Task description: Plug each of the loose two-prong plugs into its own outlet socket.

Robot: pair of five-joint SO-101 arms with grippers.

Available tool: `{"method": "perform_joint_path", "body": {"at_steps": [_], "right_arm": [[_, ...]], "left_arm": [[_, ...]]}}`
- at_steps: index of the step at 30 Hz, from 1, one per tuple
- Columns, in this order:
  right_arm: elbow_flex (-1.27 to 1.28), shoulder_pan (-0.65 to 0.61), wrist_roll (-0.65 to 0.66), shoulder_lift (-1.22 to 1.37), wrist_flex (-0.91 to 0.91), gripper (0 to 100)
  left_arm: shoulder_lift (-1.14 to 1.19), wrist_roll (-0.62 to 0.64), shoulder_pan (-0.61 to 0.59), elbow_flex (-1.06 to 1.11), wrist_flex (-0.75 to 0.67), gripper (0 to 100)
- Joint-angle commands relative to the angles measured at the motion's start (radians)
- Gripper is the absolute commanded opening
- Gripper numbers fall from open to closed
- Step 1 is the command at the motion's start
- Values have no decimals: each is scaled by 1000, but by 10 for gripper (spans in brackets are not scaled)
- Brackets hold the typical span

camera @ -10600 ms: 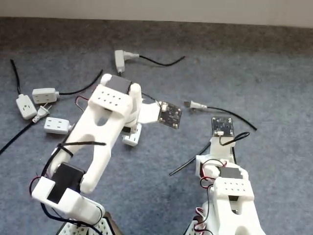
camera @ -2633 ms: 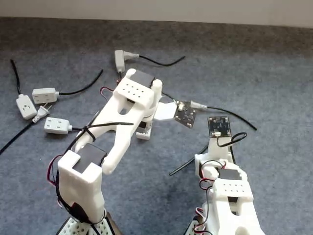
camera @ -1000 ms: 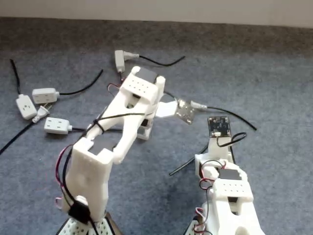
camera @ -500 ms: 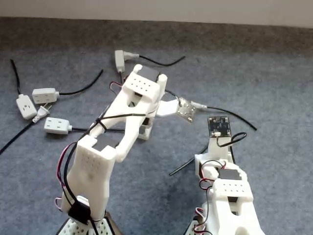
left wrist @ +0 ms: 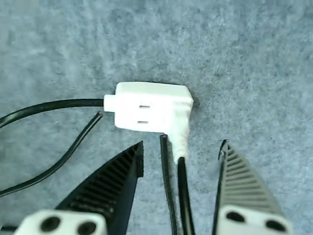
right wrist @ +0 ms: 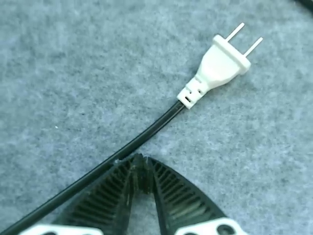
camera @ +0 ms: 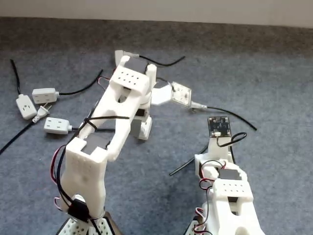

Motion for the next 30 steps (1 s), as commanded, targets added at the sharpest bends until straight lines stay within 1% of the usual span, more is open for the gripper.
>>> {"method": "perform_joint_path", "body": {"at_steps": [1,4,6,9,12,16,18,21,22,23,25,27,30], "right_arm": [[-1,-8,15,-13,-16,7],[-1,-8,15,-13,-16,7],[-1,-8,15,-13,-16,7],[-1,-8,15,-13,-16,7],[-1,-8,15,-12,-16,7],[-1,-8,15,-10,-16,7],[-1,-8,15,-8,-16,7],[-1,-8,15,-8,-16,7],[-1,-8,15,-8,-16,7],[-1,-8,15,-8,-16,7],[-1,-8,15,-7,-16,7],[-1,-8,15,-7,-16,7],[-1,-8,15,-7,-16,7]], "left_arm": [[-62,97,-36,-128,-2,252],[-61,358,-65,-213,-98,252],[-62,493,-81,-245,-138,252],[-62,697,-76,-271,-117,249],[-67,944,-73,-272,-86,249],[-61,1270,-107,-266,-80,248],[-59,1510,-147,-265,-78,248],[-27,1924,-194,-266,-87,252],[-12,2027,-199,-262,-87,252],[8,2079,-199,-262,-80,252],[54,2071,-191,-262,-78,250],[97,2002,-170,-262,-78,249],[153,1861,-130,-262,-78,248]]}}
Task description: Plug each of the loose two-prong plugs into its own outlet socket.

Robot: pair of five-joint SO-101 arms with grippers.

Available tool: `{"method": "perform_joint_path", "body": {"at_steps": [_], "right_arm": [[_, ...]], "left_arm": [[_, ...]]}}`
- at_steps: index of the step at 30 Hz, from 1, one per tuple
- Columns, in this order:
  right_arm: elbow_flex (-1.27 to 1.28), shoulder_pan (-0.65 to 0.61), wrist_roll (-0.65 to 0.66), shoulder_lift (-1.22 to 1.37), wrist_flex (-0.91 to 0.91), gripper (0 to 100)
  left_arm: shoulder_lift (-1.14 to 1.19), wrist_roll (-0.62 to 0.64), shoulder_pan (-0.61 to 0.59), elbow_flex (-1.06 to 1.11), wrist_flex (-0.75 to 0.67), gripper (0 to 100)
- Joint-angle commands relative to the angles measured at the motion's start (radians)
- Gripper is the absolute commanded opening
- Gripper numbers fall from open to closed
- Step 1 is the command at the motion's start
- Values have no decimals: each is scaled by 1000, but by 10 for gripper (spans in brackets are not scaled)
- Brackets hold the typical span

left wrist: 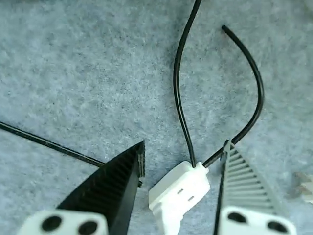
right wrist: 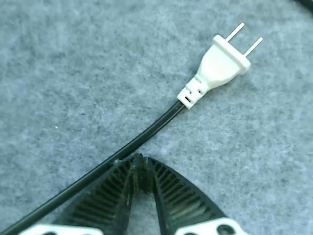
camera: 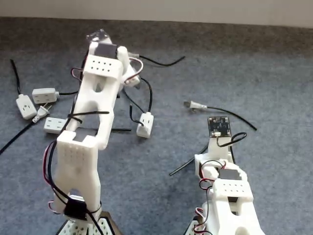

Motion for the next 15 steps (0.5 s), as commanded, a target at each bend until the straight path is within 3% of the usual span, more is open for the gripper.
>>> {"method": "perform_joint_path", "body": {"at_steps": [1,10,15], "right_arm": [[-1,-8,15,-7,-16,7],[-1,-8,15,-7,-16,7],[-1,-8,15,-7,-16,7]], "left_arm": [[31,-123,59,-25,12,248],[87,-161,160,-28,26,248],[101,-296,177,-27,26,249]]}}
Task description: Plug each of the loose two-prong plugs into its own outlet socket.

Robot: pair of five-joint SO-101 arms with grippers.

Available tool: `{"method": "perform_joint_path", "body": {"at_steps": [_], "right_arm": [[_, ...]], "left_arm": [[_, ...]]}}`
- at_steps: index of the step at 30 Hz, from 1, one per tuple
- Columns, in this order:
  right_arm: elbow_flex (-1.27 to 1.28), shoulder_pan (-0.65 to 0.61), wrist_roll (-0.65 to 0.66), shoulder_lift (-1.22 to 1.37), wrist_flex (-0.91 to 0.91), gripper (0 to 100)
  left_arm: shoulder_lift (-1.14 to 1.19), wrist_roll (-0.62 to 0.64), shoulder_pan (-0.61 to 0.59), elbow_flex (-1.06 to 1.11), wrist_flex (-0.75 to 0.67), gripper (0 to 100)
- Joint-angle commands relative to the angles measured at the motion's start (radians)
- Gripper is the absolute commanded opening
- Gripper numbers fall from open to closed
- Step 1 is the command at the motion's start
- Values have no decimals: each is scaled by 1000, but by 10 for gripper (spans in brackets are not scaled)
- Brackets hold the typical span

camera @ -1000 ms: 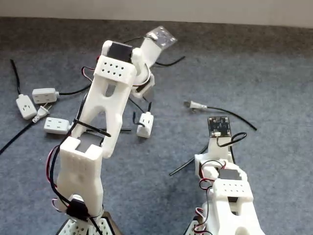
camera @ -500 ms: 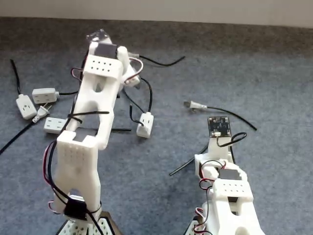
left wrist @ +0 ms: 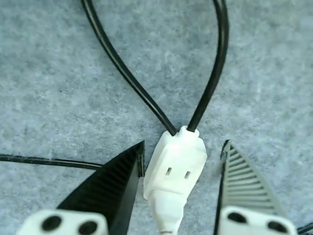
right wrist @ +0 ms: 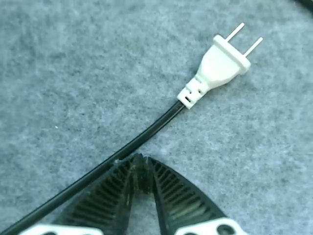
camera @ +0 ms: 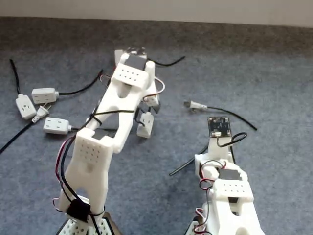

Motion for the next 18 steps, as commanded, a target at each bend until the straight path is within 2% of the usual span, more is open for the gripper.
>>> {"method": "perform_joint_path", "body": {"at_steps": [1,8,14,18], "right_arm": [[-1,-8,15,-7,-16,7],[-1,-8,15,-7,-16,7],[-1,-8,15,-7,-16,7],[-1,-8,15,-7,-16,7]], "left_arm": [[7,-48,15,-27,6,249],[157,-52,16,-30,-35,249],[170,-55,27,-31,-34,239],[176,-109,67,-45,-35,92]]}}
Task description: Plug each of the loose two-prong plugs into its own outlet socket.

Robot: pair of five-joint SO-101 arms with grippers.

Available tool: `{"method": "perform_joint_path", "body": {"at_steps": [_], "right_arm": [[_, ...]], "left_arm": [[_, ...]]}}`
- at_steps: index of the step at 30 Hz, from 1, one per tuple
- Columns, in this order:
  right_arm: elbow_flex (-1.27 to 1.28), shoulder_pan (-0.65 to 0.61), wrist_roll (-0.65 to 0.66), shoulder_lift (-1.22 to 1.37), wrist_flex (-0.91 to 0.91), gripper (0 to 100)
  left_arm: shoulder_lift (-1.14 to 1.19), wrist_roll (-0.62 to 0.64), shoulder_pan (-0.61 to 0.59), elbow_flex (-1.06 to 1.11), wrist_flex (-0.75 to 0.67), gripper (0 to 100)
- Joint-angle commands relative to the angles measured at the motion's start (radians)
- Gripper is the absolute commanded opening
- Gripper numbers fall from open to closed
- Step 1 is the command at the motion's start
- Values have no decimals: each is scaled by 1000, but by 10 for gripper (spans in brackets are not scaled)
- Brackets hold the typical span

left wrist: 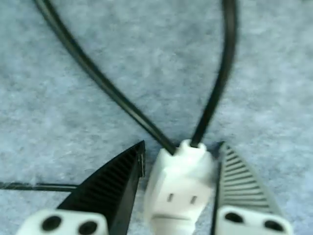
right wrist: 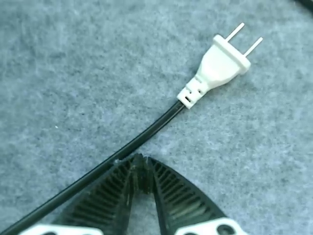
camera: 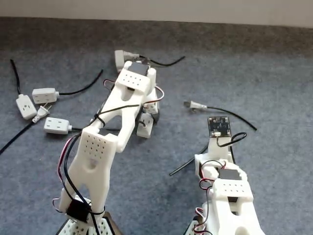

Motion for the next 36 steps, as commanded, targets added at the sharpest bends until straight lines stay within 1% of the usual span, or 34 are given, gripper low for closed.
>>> {"method": "perform_joint_path", "body": {"at_steps": [1,2,5,7,9,11,16,23,26,29,32,34,36], "right_arm": [[-1,-8,15,-7,-16,7],[-1,-8,15,-7,-16,7],[-1,-8,14,-7,-15,7],[-1,-8,14,-7,-15,7],[-1,-8,14,-7,-15,7],[-1,-8,14,-7,-15,7],[-1,-8,15,-7,-15,7],[-1,-8,15,-7,-15,7],[-1,-8,15,-7,-15,7],[-1,-8,15,-7,-16,7],[-1,-8,15,-7,-16,7],[-1,-8,15,-7,-16,7],[-1,-8,15,-7,-16,7]], "left_arm": [[15,-87,54,-22,-5,40],[15,-127,67,-27,-5,0],[16,-201,94,-19,-5,34],[16,-209,96,-19,-3,29],[13,-213,94,-25,-3,3],[4,-213,91,-58,-2,6],[-56,-209,30,-341,31,6],[-97,-209,-54,-731,21,6],[-97,-209,-84,-835,-3,6],[-96,-209,-114,-866,-15,6],[-93,-207,-168,-865,-100,6],[-74,-206,-205,-845,-190,6],[-30,-160,-234,-832,-302,6]]}}
